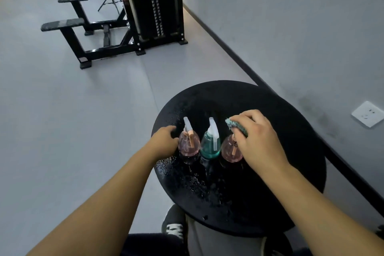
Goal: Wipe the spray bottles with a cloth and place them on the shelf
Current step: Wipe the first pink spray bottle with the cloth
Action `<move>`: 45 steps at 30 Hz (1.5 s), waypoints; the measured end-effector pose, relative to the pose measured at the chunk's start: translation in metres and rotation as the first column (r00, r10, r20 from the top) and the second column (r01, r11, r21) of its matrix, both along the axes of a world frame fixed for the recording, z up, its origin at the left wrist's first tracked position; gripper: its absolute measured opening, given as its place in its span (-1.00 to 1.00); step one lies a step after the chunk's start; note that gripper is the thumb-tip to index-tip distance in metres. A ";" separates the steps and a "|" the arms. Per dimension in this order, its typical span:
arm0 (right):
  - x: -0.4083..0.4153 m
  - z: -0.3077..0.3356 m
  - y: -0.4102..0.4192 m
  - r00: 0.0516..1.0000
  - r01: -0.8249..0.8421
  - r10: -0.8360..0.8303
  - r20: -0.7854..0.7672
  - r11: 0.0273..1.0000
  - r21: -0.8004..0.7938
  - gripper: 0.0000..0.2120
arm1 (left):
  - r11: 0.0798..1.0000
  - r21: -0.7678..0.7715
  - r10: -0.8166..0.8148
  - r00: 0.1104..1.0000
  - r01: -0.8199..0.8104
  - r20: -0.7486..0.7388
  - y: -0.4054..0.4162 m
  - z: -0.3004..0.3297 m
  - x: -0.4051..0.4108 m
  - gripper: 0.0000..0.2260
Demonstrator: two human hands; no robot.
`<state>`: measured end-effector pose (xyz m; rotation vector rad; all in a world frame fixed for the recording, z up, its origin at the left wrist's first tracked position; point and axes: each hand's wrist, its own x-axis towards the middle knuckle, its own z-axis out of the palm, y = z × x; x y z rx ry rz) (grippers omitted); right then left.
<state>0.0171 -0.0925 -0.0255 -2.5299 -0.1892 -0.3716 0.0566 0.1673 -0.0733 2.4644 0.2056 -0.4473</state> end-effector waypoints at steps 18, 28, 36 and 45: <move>0.019 -0.004 0.002 0.999 -0.050 0.049 0.004 0.994 0.101 -0.77 | 0.694 -0.658 0.299 0.949 -0.291 -0.103 -0.003 -0.058 0.011 -0.56; 0.017 -0.002 0.001 0.998 -0.060 0.062 -0.016 0.992 0.112 -0.77 | 0.773 -0.598 0.309 0.949 -0.211 0.065 -0.003 -0.053 0.009 -0.83; 0.018 0.003 0.002 0.999 -0.044 0.047 -0.020 0.988 0.146 -0.78 | 0.778 -0.560 0.392 0.917 -0.285 0.078 0.015 -0.018 0.003 -0.75; 0.013 0.024 0.012 0.997 -0.083 0.081 0.016 0.954 0.287 -0.76 | 0.608 -0.758 0.485 0.867 -0.239 0.116 0.012 0.092 -0.007 -0.62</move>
